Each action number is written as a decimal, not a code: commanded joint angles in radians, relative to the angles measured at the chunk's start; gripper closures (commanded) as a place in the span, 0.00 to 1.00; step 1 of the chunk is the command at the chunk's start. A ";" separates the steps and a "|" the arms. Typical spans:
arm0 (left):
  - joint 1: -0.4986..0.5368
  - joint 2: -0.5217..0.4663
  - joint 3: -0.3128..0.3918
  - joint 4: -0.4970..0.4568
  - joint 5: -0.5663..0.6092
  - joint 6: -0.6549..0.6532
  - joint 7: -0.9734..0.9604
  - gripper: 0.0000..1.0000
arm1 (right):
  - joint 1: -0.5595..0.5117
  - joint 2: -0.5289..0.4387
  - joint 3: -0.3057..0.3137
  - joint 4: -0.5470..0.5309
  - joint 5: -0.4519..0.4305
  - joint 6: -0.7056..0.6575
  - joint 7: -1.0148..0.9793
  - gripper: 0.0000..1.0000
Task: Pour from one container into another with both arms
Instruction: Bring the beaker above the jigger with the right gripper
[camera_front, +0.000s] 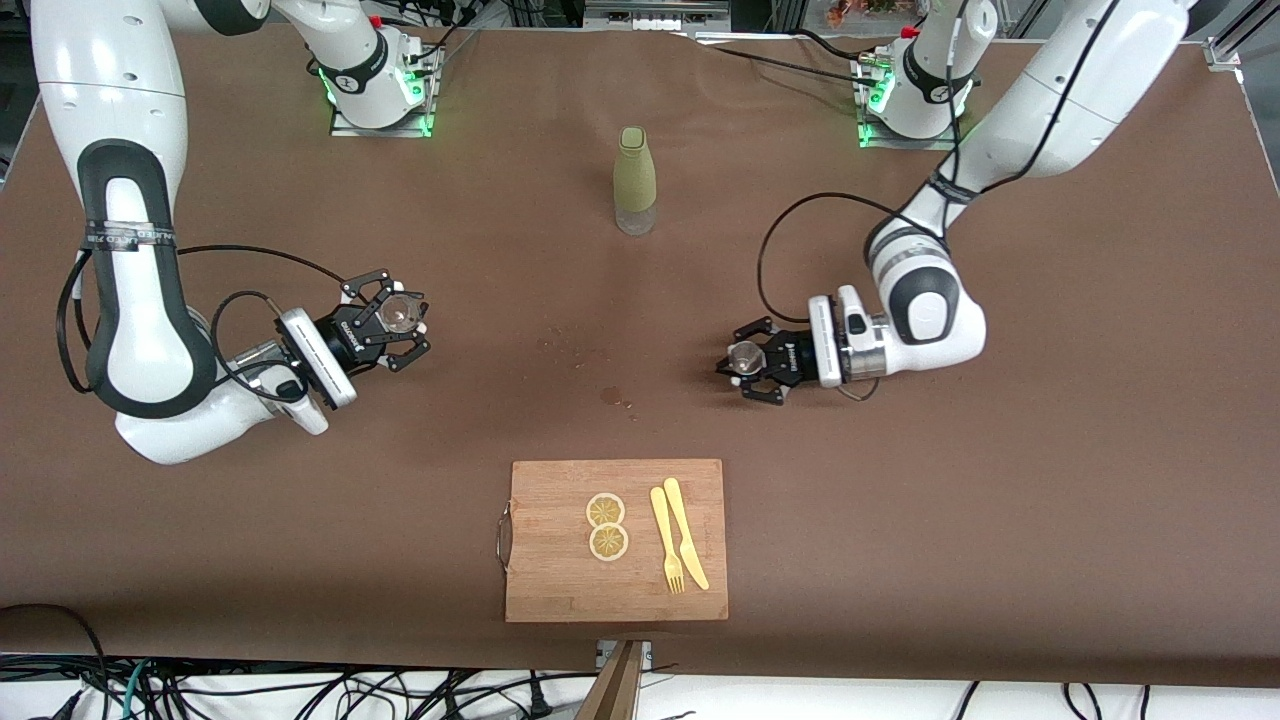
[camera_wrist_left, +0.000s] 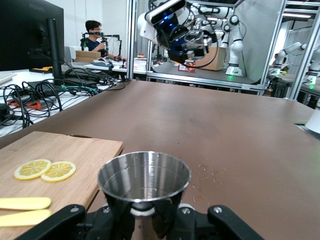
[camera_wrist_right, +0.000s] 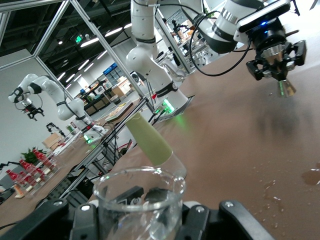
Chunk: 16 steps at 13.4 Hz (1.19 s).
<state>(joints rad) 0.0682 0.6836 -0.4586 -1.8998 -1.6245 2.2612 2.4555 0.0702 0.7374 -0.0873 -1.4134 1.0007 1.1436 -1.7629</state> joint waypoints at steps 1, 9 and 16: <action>-0.068 0.046 0.003 0.079 -0.069 0.053 -0.023 1.00 | 0.037 -0.016 0.011 0.001 -0.054 -0.022 0.007 0.94; -0.203 0.079 -0.008 0.183 -0.138 0.224 -0.116 1.00 | 0.155 -0.033 0.011 -0.012 -0.053 0.013 0.019 0.94; -0.235 0.178 -0.077 0.223 -0.192 0.265 -0.127 1.00 | 0.207 -0.027 0.009 -0.002 0.039 0.125 0.112 0.95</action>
<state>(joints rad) -0.1503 0.8162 -0.5096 -1.7162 -1.7675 2.5061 2.3205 0.2547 0.7274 -0.0783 -1.4134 1.0084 1.2392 -1.7162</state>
